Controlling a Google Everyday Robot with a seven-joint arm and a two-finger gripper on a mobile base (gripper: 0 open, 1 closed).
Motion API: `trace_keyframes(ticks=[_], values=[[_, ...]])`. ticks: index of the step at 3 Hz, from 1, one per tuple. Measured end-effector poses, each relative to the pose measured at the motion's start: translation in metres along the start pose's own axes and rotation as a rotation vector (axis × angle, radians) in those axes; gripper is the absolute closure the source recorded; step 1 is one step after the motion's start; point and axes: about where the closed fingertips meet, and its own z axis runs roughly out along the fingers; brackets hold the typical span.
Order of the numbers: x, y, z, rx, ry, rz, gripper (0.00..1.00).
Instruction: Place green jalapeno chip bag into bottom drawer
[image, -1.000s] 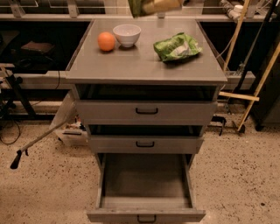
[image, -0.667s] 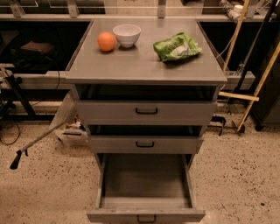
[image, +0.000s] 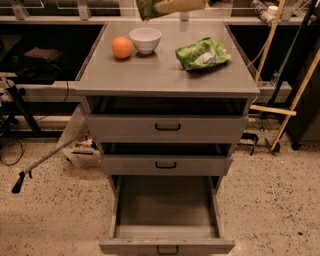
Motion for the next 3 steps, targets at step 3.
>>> trace_keyframes(ticks=[3], values=[[0.102, 0.138, 0.003, 0.258, -0.086, 0.153, 1.00]])
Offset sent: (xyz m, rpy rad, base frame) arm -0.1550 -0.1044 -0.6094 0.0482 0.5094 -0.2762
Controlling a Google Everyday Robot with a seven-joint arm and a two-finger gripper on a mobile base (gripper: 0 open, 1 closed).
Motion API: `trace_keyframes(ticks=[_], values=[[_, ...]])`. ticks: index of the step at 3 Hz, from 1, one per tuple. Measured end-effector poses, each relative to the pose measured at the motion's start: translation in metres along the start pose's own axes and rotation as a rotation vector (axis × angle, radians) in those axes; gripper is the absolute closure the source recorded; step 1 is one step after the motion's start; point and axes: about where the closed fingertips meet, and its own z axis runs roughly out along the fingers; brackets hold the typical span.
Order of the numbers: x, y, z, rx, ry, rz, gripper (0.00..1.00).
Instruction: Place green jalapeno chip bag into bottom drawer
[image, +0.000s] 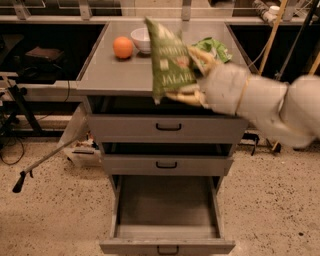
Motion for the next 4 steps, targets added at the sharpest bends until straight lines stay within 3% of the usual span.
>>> trace_keyframes(ticks=[1, 2, 3, 4], values=[[0.078, 0.077, -0.067, -0.033, 0.183, -0.011, 1.00], [0.155, 0.181, -0.136, -0.216, 0.436, 0.011, 1.00], [0.182, 0.233, -0.182, -0.317, 0.546, 0.018, 1.00], [0.183, 0.233, -0.182, -0.317, 0.544, 0.019, 1.00]])
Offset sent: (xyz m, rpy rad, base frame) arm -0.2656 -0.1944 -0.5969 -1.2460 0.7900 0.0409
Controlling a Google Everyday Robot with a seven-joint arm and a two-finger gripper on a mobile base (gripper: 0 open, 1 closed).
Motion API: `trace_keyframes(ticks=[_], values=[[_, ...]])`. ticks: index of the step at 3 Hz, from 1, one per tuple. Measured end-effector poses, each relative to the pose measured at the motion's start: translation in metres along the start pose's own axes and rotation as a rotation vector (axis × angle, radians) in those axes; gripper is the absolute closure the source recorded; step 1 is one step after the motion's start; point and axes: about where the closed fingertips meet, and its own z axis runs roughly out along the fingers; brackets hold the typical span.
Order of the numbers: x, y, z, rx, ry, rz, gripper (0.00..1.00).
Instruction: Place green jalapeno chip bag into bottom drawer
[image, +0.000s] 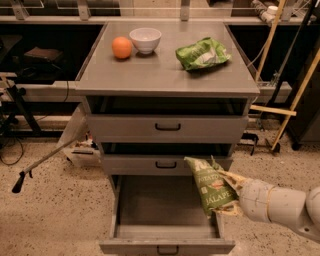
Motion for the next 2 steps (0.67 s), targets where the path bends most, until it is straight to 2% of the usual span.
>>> trace_keyframes(ticks=[1, 2], values=[[0.009, 0.030, 0.047, -0.054, -0.008, 0.028, 1.00], [0.014, 0.087, 0.137, -0.141, -0.040, 0.035, 1.00]])
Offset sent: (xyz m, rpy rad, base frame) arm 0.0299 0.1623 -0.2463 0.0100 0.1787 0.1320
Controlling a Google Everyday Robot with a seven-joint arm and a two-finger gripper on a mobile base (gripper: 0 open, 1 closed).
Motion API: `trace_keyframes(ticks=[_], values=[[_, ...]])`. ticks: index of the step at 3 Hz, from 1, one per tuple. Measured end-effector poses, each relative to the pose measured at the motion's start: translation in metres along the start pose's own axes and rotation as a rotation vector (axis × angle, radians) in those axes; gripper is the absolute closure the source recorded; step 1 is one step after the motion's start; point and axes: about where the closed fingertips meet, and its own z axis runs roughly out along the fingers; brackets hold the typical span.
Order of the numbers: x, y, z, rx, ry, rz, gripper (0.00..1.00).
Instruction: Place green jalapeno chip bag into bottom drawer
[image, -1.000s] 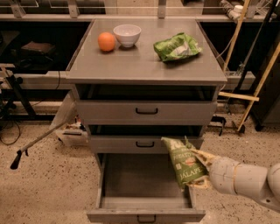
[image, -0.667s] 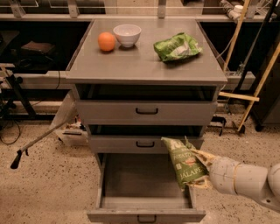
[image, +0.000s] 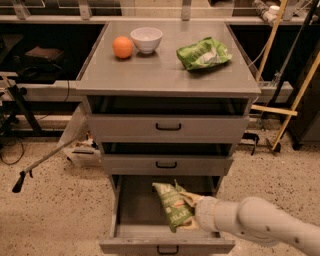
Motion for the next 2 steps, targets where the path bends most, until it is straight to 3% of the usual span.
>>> trace_keyframes(ticks=[1, 2], values=[[0.025, 0.042, 0.079, -0.061, 0.024, 0.019, 1.00], [0.070, 0.044, 0.132, -0.047, 0.130, 0.104, 1.00]])
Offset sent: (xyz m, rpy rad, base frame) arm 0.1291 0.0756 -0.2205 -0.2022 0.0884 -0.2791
